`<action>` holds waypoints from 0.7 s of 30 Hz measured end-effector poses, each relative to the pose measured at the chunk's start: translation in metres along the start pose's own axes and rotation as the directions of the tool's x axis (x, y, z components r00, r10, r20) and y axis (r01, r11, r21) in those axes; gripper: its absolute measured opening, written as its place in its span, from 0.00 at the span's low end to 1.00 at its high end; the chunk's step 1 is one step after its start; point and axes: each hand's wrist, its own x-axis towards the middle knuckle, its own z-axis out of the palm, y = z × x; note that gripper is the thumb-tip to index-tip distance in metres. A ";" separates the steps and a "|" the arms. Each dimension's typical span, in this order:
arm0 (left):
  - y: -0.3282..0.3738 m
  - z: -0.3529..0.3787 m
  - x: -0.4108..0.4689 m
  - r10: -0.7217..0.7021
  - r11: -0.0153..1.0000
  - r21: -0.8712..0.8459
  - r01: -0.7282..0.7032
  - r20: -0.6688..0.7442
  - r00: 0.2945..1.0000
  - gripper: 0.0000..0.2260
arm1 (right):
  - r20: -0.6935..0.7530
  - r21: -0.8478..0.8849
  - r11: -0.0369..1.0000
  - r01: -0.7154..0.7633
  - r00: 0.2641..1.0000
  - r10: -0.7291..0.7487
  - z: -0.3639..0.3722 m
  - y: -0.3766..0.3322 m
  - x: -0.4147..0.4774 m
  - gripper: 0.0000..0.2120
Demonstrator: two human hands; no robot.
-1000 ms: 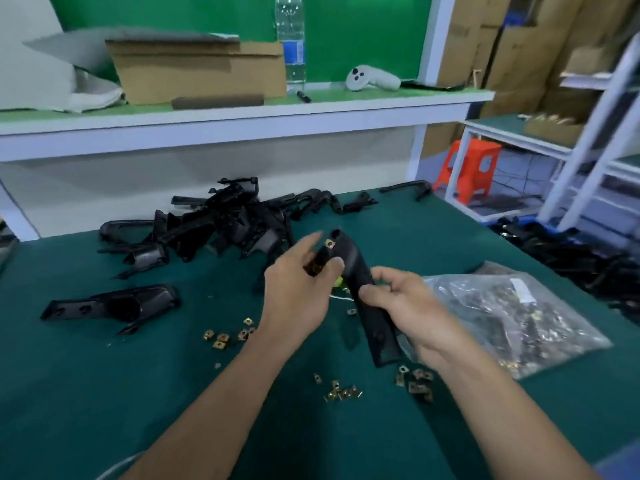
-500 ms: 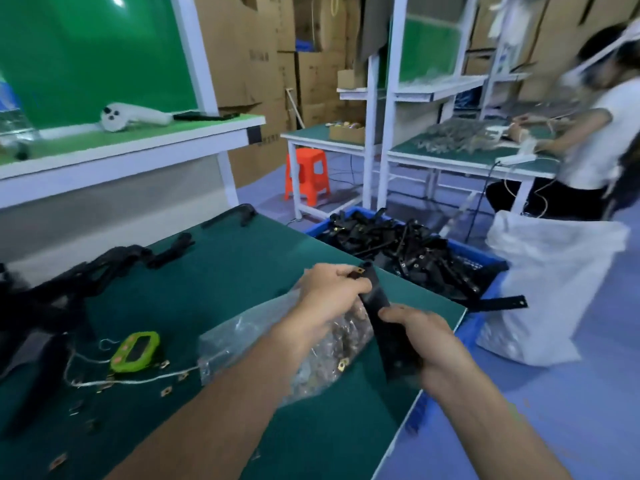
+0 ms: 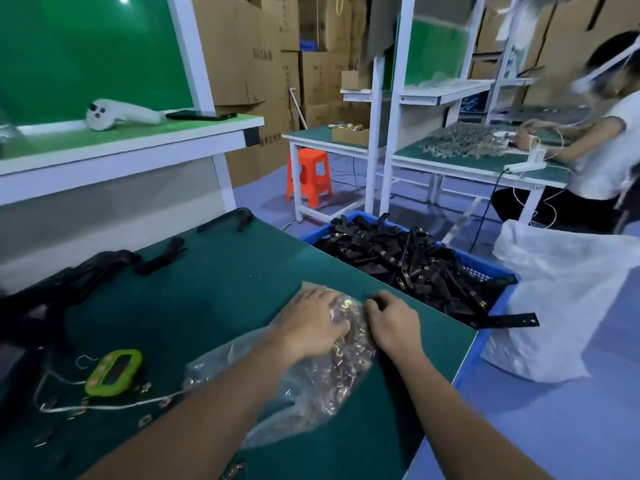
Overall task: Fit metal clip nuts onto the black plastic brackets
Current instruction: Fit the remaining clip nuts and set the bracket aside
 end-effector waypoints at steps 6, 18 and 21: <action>-0.010 0.025 -0.010 0.050 0.999 -0.017 -0.052 -0.084 0.995 0.29 | 0.023 0.146 0.986 -0.086 0.996 0.084 -0.011 -0.003 -0.004 0.06; -0.098 -0.039 -0.095 -0.189 0.982 -0.025 0.189 -0.247 0.951 0.14 | 0.245 -0.221 0.950 0.219 0.956 -0.163 0.022 -0.110 -0.035 0.17; -0.143 -0.051 -0.137 -0.378 0.926 -0.149 0.347 -0.355 0.855 0.13 | 0.361 -0.165 0.922 0.350 0.891 -0.274 0.064 -0.153 -0.065 0.15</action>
